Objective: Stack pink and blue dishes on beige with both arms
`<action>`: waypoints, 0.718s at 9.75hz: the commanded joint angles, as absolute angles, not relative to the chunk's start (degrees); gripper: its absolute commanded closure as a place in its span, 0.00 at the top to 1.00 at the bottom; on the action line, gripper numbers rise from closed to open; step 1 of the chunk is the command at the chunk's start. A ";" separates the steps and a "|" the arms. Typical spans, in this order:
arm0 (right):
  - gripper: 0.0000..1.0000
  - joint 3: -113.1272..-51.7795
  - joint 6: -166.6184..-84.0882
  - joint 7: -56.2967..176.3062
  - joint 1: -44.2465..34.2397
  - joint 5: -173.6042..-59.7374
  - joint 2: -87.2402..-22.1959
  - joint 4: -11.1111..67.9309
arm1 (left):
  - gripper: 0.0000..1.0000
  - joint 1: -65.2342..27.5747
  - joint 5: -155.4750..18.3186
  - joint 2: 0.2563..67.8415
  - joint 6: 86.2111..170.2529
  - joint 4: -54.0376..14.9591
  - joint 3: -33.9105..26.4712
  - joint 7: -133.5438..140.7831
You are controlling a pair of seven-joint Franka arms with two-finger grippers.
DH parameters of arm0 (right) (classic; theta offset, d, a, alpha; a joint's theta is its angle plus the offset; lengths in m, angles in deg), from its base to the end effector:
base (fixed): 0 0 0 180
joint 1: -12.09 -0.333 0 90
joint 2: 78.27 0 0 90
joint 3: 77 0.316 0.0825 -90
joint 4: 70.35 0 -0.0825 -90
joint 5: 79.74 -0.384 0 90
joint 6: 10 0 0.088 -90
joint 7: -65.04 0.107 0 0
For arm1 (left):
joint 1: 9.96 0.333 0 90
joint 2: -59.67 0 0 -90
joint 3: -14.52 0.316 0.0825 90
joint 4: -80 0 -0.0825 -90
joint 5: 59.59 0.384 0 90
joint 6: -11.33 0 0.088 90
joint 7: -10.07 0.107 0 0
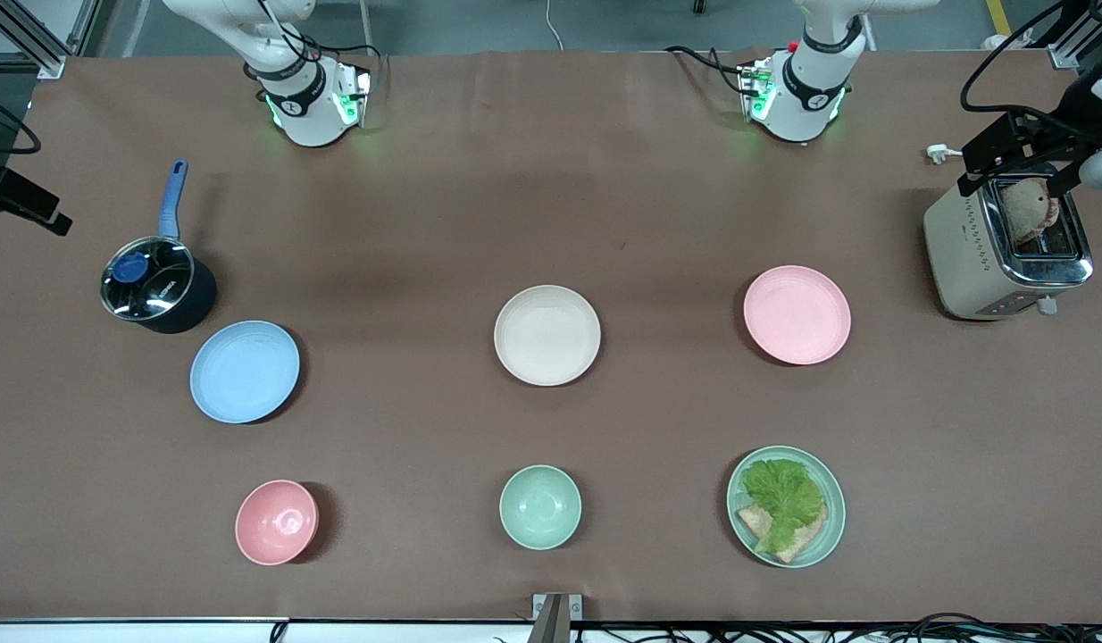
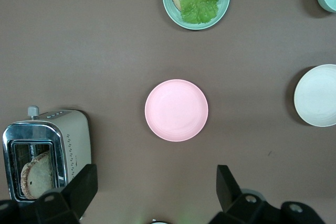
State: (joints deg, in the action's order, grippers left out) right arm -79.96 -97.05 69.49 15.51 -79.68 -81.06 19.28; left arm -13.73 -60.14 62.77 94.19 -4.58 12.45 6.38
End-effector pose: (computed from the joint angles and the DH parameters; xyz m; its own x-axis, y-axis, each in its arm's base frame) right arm 0.5309 -0.0602 0.6495 0.9822 -0.1879 0.0035 -0.1879 -0.9822 -0.0017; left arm 0.5205 -0.0550 0.6866 0.9990 -0.0387 0.0235 -0.0389 -0.9992 0.0091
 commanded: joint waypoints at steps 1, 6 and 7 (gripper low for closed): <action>1.00 -79.73 -97.10 69.61 16.05 -80.35 -81.87 19.83 | 1.00 -14.26 -60.28 63.54 94.56 -7.28 12.85 6.29; 1.00 -79.73 -97.01 68.82 16.05 -80.09 -80.91 18.33 | 0.99 -14.00 -65.12 61.34 101.81 -13.92 18.81 6.82; 1.00 -79.73 -97.10 68.82 16.14 -80.09 -80.82 18.33 | 0.99 -14.00 -66.08 61.34 108.21 -19.61 19.35 8.21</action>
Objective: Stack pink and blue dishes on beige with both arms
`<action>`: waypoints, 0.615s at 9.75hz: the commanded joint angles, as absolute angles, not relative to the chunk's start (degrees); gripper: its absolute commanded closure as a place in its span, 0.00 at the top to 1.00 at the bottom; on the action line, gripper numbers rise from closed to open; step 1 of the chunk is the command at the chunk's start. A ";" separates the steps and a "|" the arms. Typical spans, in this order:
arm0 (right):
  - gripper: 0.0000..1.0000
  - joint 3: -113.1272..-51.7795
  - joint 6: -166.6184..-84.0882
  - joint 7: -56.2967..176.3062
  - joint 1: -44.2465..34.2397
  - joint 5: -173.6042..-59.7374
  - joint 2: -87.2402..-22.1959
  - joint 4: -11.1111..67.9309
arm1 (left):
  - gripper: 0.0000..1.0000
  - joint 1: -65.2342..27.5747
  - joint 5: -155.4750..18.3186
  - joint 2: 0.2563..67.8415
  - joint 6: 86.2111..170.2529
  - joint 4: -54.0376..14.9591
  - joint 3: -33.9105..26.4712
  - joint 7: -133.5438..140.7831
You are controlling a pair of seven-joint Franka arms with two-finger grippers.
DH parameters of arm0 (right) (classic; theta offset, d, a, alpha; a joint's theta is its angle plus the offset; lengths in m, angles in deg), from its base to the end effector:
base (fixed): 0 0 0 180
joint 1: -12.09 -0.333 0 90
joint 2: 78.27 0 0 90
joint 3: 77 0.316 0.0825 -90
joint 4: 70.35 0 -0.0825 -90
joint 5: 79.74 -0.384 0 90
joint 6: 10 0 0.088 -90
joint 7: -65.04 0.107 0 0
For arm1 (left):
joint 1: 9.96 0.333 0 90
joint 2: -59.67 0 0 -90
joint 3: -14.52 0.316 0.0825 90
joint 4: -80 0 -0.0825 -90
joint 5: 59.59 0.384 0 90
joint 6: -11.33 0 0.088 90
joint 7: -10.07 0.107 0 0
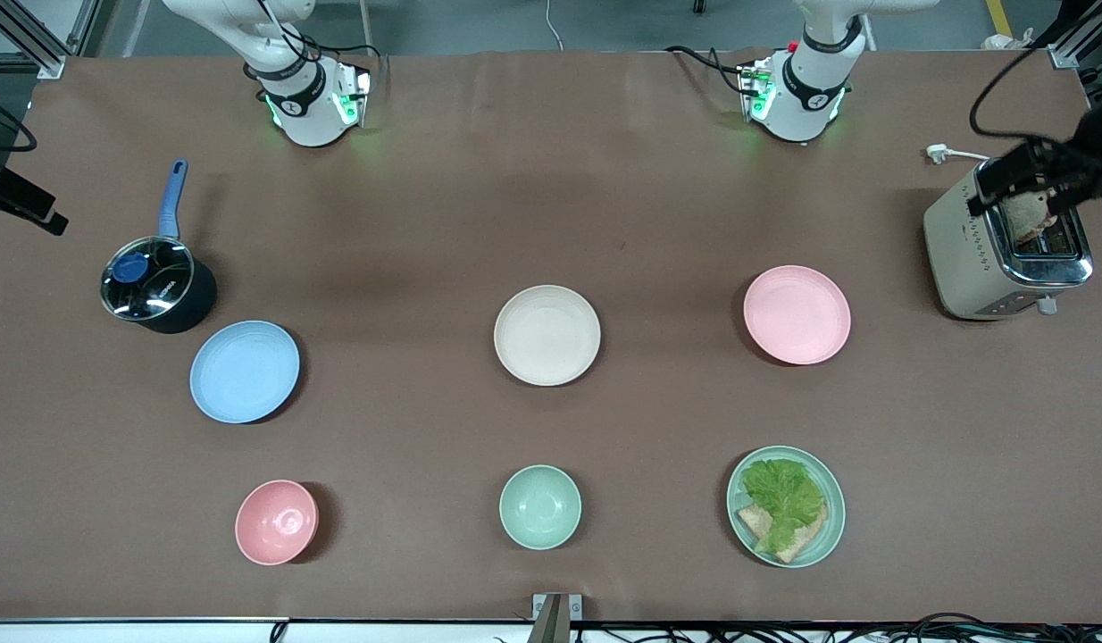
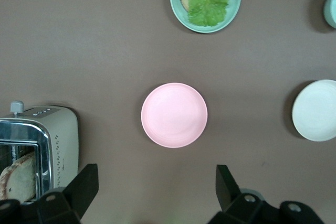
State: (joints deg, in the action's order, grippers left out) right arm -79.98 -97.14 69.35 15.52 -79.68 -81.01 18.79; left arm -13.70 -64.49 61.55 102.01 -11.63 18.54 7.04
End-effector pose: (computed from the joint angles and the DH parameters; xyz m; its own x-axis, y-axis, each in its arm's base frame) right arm 0.5313 -0.0606 0.6531 0.9825 -0.1860 0.0127 -0.1860 -0.9825 -0.0024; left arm 0.5455 -0.0057 0.6305 0.9982 0.0585 0.0114 0.0573 -0.9944 0.0884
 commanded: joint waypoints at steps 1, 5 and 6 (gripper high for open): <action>1.00 -79.82 -97.18 68.73 16.40 -79.91 -79.77 18.25 | 0.99 -13.91 -66.09 61.34 115.67 -26.37 19.53 9.27; 1.00 -85.33 -102.95 62.08 17.46 -85.68 -73.37 22.53 | 1.00 -13.91 -68.55 51.08 137.23 -40.47 19.88 17.24; 1.00 -87.96 -106.64 57.18 17.46 -89.28 -69.69 24.29 | 1.00 -13.82 -69.42 48.53 142.85 -43.37 19.97 22.24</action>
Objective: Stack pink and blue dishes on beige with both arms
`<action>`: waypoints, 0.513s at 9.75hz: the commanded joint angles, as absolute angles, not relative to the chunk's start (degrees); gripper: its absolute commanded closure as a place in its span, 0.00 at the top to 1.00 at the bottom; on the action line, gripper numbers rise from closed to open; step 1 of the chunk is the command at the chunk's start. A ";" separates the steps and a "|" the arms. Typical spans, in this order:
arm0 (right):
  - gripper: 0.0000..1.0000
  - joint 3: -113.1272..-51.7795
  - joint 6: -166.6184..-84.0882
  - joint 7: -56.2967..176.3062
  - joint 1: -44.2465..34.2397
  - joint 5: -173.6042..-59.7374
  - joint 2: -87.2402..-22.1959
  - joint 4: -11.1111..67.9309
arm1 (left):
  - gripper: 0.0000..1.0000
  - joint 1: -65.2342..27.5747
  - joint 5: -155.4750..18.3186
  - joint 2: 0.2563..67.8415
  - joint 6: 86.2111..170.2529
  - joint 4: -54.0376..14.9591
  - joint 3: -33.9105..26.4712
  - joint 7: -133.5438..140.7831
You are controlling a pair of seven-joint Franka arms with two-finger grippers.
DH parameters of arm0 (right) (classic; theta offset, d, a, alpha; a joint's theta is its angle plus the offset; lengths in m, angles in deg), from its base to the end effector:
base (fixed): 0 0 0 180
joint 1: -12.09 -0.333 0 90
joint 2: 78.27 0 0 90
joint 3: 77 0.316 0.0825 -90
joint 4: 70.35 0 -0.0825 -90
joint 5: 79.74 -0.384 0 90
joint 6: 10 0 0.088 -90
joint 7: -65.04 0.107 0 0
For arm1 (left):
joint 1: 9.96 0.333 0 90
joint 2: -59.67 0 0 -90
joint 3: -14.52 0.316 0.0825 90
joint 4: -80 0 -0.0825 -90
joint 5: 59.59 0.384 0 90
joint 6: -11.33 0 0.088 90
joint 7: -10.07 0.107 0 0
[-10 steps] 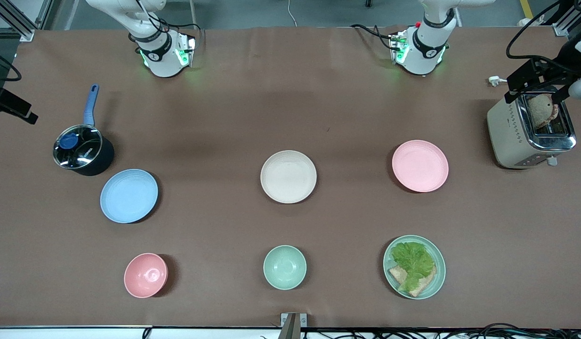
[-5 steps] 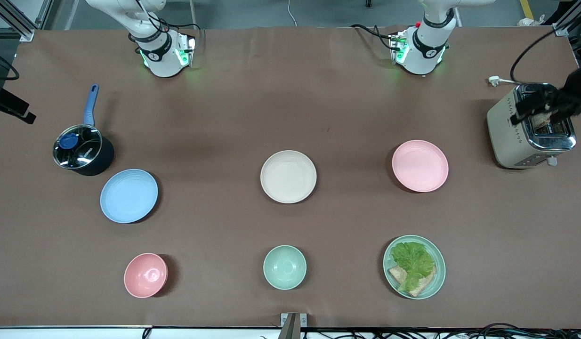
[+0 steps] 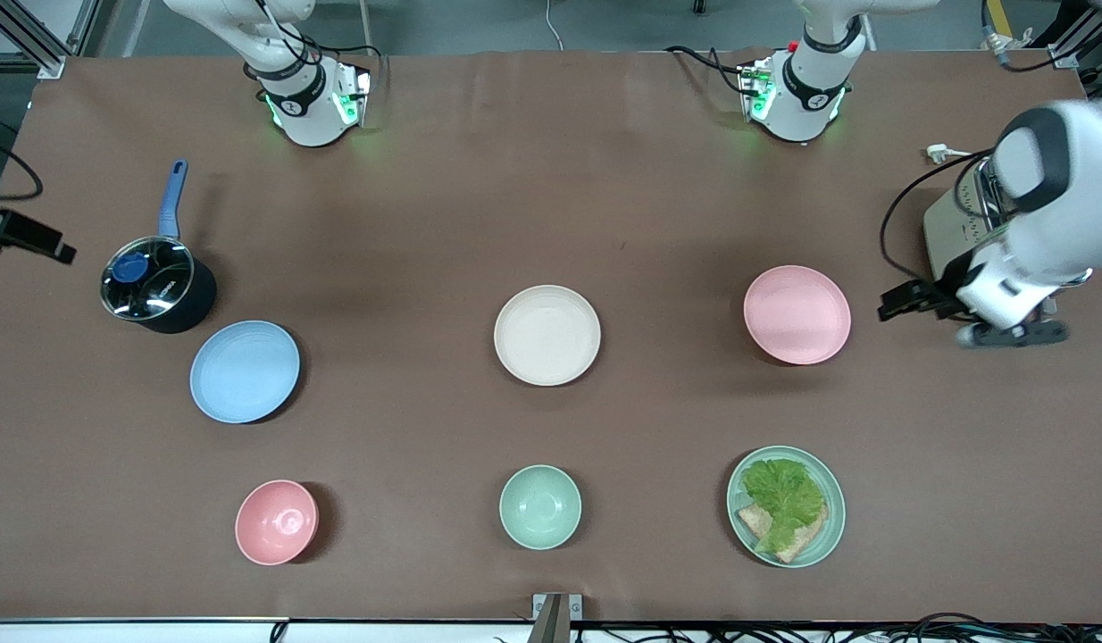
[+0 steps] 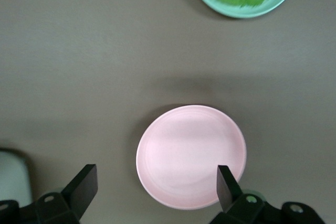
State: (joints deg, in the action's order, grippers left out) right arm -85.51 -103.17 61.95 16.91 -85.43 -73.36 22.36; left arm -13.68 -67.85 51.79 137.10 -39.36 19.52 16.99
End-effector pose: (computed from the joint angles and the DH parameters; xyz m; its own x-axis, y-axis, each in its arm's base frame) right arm 0.5675 -0.1208 0.5590 0.9804 -0.1832 -0.0721 -0.1893 -0.9778 -0.0897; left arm 0.5661 0.0068 0.3593 0.9998 -0.0142 -0.0164 -0.0124 -0.9944 0.1053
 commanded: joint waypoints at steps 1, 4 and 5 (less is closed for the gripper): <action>1.00 -89.82 -110.33 51.82 17.54 -92.01 -65.92 25.70 | 0.94 -13.74 -70.74 46.42 149.00 -46.62 20.32 26.29; 1.00 -93.70 -122.89 36.08 17.89 -102.99 -56.42 32.54 | 0.85 -12.15 -82.91 40.43 156.09 -51.65 20.67 41.31; 1.00 -93.79 -128.24 32.20 18.24 -105.99 -53.78 34.83 | 0.71 -11.98 -88.27 39.73 156.00 -52.88 20.84 46.67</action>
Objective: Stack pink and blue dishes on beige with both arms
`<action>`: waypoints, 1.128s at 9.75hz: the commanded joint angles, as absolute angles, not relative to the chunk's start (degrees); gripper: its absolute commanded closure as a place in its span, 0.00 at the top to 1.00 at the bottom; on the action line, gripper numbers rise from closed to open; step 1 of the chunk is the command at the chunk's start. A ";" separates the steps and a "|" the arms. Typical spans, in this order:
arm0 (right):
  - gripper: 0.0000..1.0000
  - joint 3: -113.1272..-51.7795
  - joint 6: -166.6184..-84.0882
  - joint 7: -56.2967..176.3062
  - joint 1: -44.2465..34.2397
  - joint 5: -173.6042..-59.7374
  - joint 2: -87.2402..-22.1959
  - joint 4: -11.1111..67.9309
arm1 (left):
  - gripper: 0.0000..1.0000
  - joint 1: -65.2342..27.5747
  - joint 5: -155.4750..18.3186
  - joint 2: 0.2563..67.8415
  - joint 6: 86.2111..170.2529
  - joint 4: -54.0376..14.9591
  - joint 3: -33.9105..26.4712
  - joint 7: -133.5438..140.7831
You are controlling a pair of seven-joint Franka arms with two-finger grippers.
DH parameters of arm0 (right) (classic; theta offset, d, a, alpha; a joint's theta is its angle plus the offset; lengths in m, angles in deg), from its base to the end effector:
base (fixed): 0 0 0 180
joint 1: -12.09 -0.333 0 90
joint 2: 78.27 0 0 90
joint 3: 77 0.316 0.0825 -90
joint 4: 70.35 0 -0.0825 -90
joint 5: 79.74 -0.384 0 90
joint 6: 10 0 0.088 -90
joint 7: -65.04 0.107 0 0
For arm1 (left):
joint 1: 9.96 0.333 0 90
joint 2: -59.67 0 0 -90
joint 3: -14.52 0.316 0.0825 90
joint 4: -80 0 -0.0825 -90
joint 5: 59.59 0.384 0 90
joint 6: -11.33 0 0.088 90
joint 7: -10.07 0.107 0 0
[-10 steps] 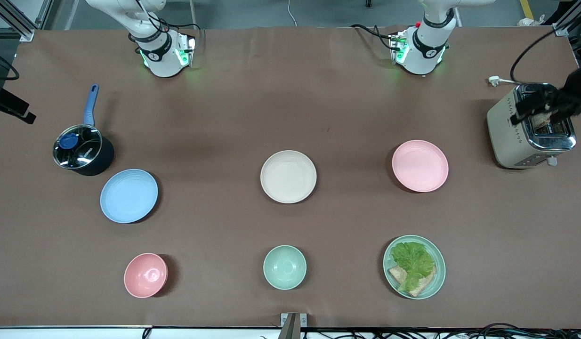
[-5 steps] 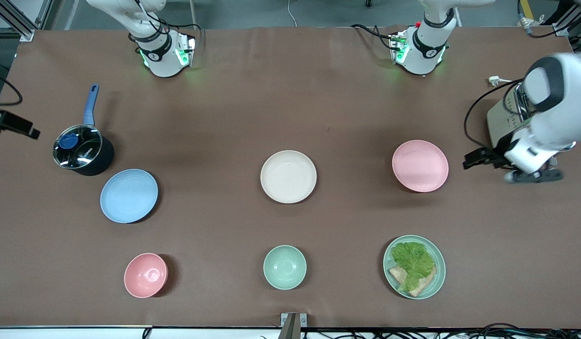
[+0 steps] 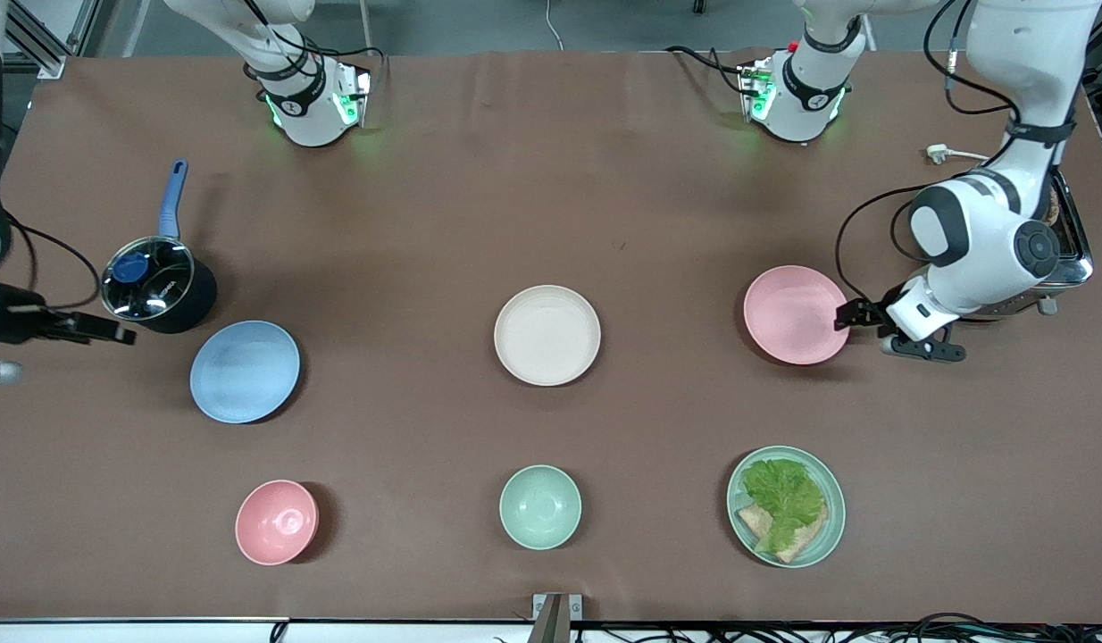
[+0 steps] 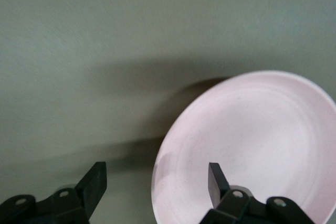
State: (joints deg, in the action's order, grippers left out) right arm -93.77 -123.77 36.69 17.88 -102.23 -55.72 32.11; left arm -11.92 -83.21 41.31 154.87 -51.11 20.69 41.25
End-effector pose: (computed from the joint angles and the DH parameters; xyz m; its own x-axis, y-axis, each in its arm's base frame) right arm 0.5931 -0.2064 0.3291 0.9956 -0.0692 -0.0638 -0.0843 -0.9575 -0.2758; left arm 0.5185 0.0426 0.2033 0.9912 -0.1311 -0.0173 -0.1245 -0.9692 0.2127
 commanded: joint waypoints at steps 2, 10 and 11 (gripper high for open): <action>1.00 -93.79 -134.60 22.46 18.07 -116.61 -47.28 36.44 | 0.23 -11.80 -94.89 39.63 154.52 -54.38 22.86 53.20; 0.19 -93.79 -135.86 19.24 18.07 -122.09 -44.61 38.99 | 0.00 -11.27 -96.32 49.46 148.54 -54.12 16.05 50.70; 0.01 -93.79 -135.68 19.68 17.98 -122.01 -44.70 38.64 | 0.00 -11.27 -96.41 49.65 148.36 -53.51 11.14 45.54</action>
